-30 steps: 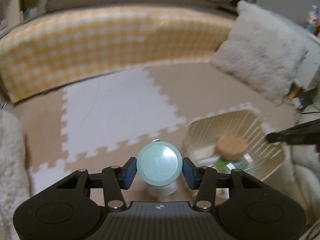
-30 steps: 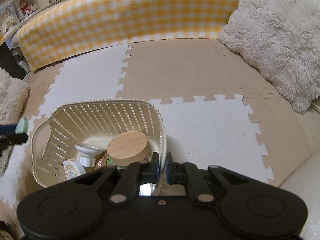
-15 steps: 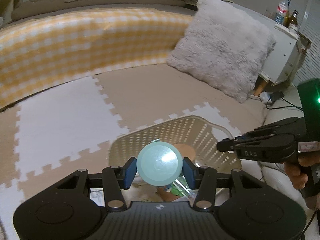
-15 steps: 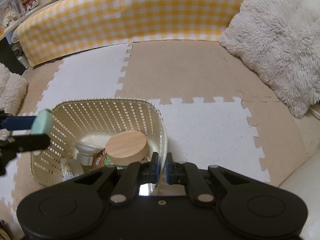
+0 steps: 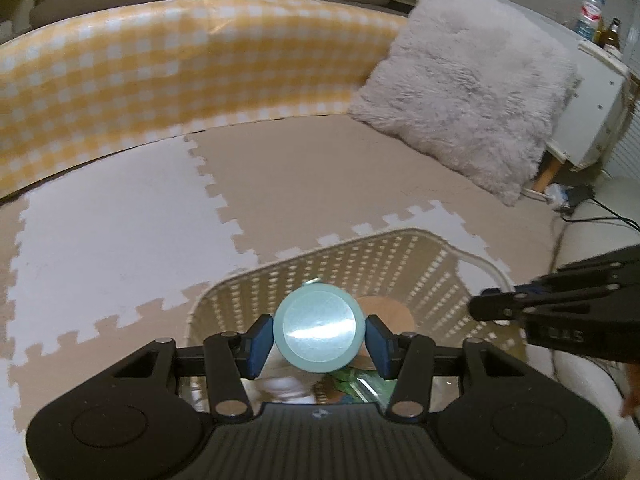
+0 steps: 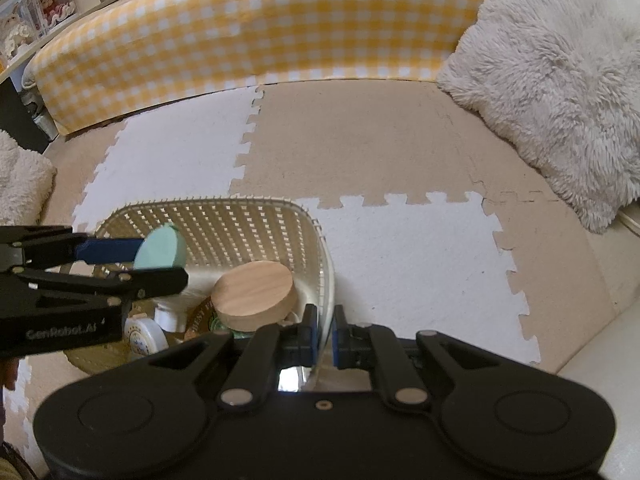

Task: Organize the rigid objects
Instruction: 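Carry the mint-green tin over the basket and release it, then move the left tool to the white watch-strap tool on the mat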

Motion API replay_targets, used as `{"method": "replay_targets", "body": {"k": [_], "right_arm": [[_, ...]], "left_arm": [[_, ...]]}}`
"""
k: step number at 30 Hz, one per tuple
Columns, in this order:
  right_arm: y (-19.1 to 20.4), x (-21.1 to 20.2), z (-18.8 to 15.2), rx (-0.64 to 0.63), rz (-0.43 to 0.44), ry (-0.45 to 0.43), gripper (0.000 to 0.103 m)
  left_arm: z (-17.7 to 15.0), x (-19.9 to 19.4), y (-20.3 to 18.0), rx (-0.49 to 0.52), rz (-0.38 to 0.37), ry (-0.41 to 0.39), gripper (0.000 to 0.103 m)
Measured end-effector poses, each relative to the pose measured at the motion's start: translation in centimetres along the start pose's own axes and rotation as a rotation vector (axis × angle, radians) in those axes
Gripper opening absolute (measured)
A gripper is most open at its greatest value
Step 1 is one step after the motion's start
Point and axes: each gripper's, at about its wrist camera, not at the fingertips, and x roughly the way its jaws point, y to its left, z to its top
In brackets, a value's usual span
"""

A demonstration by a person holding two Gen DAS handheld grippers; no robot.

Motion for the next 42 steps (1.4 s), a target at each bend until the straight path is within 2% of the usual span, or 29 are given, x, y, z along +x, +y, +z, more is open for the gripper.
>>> {"method": "replay_targets", "body": {"k": [1,6,15,30,42], "right_arm": [[0.0,0.0,0.0,0.001,0.000,0.000,0.007],[-0.1,0.0,0.0,0.006,0.001,0.001,0.007],[0.0,0.0,0.0,0.010,0.002,0.003,0.007],[-0.1,0.0,0.0,0.009,0.002,0.003,0.007],[-0.1,0.0,0.0,0.009,0.001,0.003,0.007]], "left_arm": [[0.0,0.0,0.1,-0.006,0.005,0.008,0.068],[0.2,-0.5,-0.1,-0.001,-0.006,0.033,0.080],[-0.2,-1.3,-0.8,-0.009,-0.015,0.077,0.087],[-0.3,-3.6,-1.9,-0.015,-0.025,0.079,0.102],[-0.6,-7.1,-2.4,-0.013,-0.034,0.034,0.103]]}}
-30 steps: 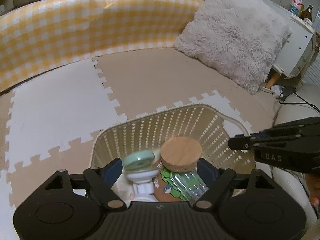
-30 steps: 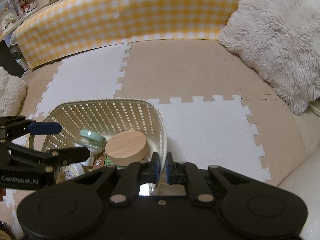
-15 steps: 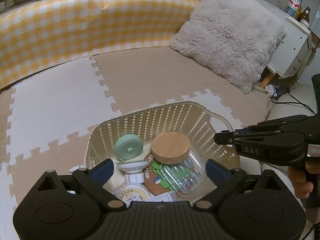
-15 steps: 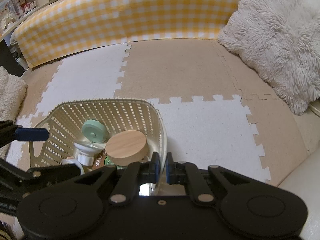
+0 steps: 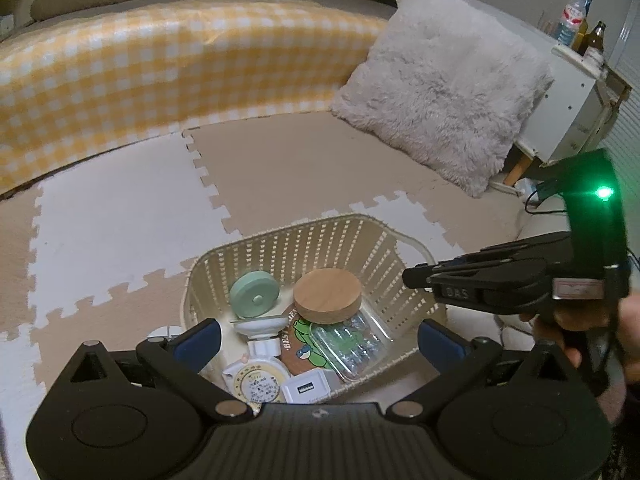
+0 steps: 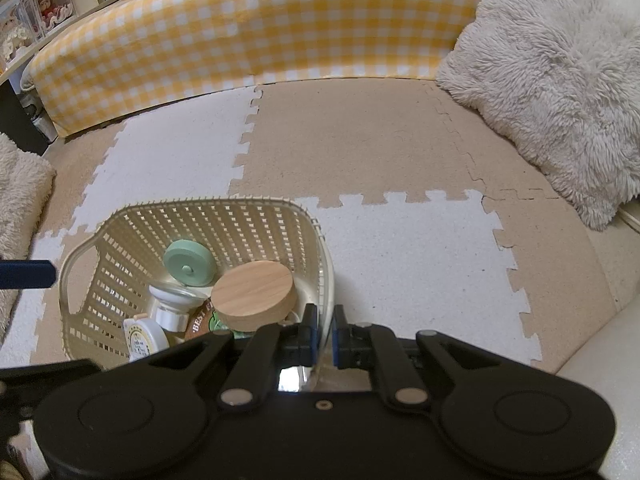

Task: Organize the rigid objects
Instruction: 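Move the left tool to the white watch-strap tool on the mat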

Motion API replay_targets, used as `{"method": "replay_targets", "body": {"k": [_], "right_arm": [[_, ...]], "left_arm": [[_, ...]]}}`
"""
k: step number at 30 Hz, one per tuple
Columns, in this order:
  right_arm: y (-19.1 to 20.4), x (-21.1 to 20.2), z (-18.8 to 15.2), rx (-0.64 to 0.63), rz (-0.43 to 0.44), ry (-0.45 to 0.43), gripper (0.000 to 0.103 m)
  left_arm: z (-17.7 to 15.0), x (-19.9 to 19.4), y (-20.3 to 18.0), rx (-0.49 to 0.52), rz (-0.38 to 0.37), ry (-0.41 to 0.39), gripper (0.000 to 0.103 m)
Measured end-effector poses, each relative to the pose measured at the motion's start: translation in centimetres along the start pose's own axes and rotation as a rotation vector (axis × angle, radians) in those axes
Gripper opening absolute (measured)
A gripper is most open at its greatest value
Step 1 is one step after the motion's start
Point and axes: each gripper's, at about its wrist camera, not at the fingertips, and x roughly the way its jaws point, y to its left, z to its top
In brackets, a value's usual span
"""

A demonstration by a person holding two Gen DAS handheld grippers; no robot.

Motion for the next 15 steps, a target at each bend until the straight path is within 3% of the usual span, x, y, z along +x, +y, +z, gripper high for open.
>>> {"method": "replay_targets", "body": {"k": [15], "right_arm": [[0.1,0.0,0.0,-0.001,-0.001,0.000,0.007]], "left_arm": [[-0.3,-4.9,2.5,-0.040,0.011,-0.087,0.103]]}}
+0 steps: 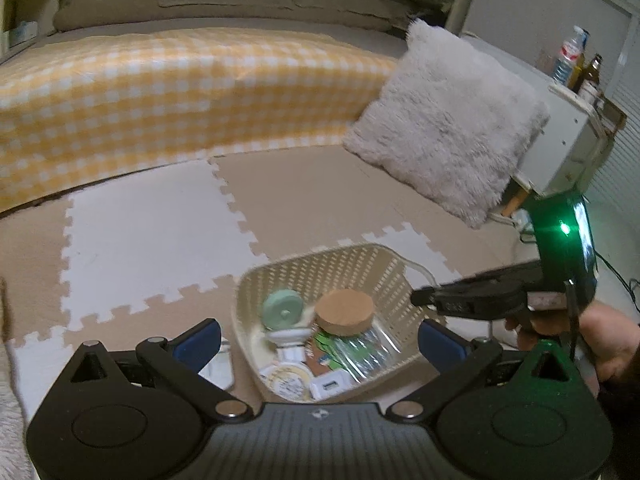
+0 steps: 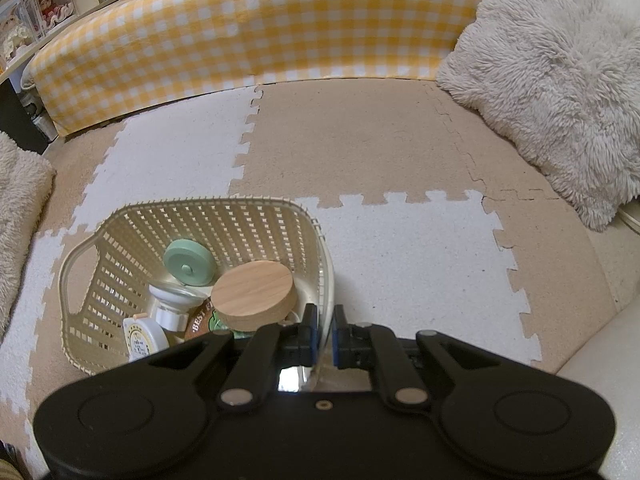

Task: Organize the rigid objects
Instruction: 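Move the left tool to the white watch-strap tool on the mat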

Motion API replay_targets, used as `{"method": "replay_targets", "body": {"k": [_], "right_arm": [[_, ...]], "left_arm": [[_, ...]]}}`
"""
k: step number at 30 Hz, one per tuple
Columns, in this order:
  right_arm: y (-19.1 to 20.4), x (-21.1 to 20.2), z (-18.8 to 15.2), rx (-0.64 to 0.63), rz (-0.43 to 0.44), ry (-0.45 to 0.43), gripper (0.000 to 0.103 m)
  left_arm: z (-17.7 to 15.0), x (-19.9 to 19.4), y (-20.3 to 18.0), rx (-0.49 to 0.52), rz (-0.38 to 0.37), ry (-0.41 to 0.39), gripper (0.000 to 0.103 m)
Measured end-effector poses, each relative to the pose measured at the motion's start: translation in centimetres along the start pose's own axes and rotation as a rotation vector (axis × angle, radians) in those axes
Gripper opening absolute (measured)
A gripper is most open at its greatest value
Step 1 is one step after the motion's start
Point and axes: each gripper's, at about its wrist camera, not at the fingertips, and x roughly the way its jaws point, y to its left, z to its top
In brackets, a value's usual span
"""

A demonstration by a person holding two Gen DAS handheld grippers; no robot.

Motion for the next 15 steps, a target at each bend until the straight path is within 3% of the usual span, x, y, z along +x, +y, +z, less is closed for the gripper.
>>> {"method": "replay_targets", "body": {"k": [10,15], "right_arm": [[0.1,0.0,0.0,0.000,0.000,0.001,0.007],[0.1,0.0,0.0,-0.003,-0.001,0.003,0.007]], "left_arm": [[0.7,-0.6,5.8,-0.085,0.166,-0.047,0.103],[-0.3,1.1,9.0,-0.164,0.203,0.011,0.103]]}}
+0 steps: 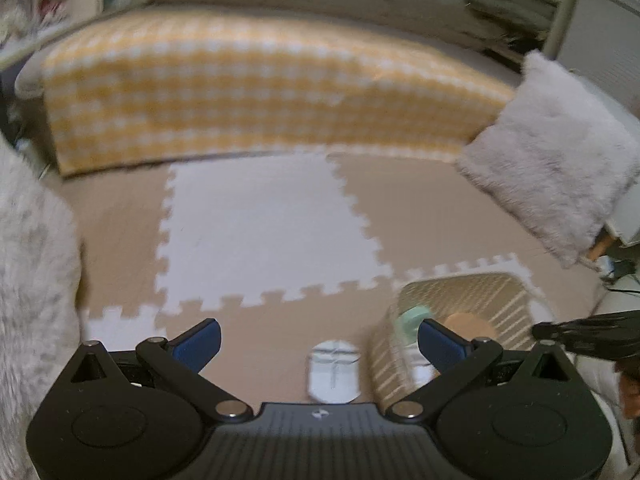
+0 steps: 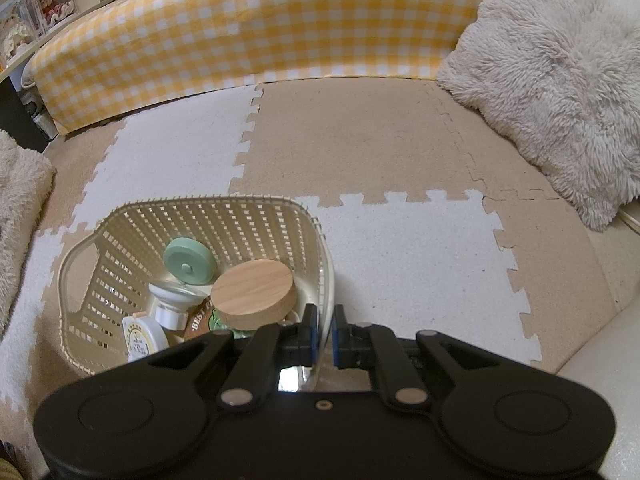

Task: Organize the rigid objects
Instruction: 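Move the left tool to the white watch-strap tool on the mat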

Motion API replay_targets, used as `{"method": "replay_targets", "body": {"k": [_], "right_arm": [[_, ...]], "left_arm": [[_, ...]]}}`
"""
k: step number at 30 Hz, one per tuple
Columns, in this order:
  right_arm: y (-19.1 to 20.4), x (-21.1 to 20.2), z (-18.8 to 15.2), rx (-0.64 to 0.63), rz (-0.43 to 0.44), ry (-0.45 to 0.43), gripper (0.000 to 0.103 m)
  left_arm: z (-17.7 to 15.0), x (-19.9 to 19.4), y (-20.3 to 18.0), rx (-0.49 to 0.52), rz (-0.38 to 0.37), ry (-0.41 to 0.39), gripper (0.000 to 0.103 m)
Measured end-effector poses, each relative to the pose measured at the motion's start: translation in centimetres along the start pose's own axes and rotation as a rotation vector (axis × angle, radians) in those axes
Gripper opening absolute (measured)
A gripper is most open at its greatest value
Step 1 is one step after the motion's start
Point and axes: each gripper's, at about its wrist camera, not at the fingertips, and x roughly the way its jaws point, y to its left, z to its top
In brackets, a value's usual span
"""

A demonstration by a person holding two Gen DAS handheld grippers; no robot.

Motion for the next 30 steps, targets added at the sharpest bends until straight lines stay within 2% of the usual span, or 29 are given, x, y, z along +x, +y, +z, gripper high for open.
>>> {"method": "replay_targets", "body": {"k": [8,17,22,25,30], "right_arm": [[0.0,0.0,0.0,0.001,0.002,0.000,0.007],[-0.1,0.1,0.0,0.003,0.003,0.001,0.007],[0.0,0.1,0.0,0.002,0.003,0.003,0.007],[0.0,0.2,0.0,0.003,0.003,0.003,0.007],[0.0,0.1,0.0,0.003,0.003,0.003,0.007]], "left_arm": [[-2.1,3.8,1.4,0.045,0.062,0.095,0.103],[-5.3,7.1,-1.1,0.298,0.019,0.165,0.103],[-6.5,8.1,-2.5,0.442,0.067,0.165,0.103],[-6.6,8.4,-2.2,0.458,0.097,0.155,0.103],[-6.0,8.6,-0.4,0.403,0.132,0.139,0.103]]}}
